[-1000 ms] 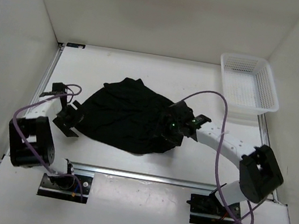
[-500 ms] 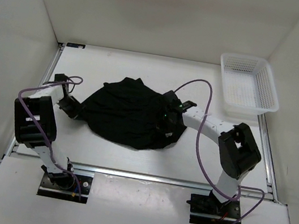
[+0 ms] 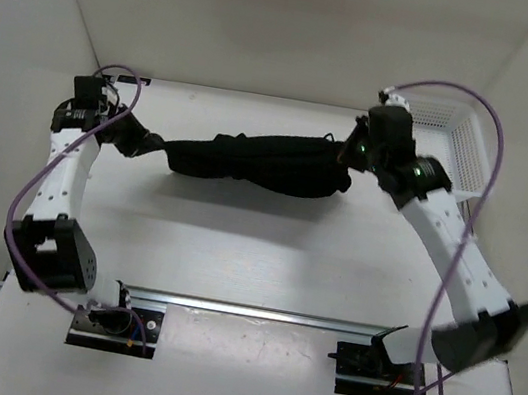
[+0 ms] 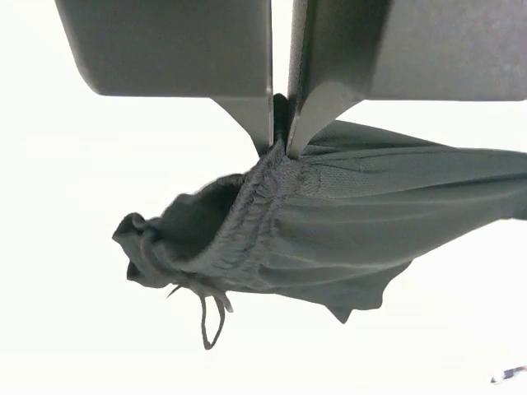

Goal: Fold and stack the shorts
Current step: Flatten the shorts out

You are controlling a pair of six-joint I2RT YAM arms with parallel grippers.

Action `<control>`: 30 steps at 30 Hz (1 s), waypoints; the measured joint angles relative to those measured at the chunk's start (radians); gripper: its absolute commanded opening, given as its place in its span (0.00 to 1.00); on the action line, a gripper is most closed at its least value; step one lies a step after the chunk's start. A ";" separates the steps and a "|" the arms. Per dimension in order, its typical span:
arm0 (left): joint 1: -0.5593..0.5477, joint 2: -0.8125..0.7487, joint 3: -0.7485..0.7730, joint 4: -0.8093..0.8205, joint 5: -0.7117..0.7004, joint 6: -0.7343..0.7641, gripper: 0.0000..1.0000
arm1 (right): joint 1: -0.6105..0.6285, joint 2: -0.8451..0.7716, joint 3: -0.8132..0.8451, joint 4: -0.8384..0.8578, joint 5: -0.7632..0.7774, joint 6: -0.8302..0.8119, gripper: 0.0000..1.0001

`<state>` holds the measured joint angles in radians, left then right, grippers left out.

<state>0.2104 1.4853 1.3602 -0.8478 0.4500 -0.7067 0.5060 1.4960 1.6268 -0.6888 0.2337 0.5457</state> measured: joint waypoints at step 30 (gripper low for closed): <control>-0.265 0.085 -0.423 0.015 -0.137 0.001 0.93 | -0.230 -0.568 -1.174 0.039 -0.328 0.460 0.89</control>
<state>-0.0547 1.5700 0.9371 -0.8330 0.3126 -0.7059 0.2764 0.9283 0.4526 -0.6495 -0.0948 1.0054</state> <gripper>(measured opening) 0.938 0.883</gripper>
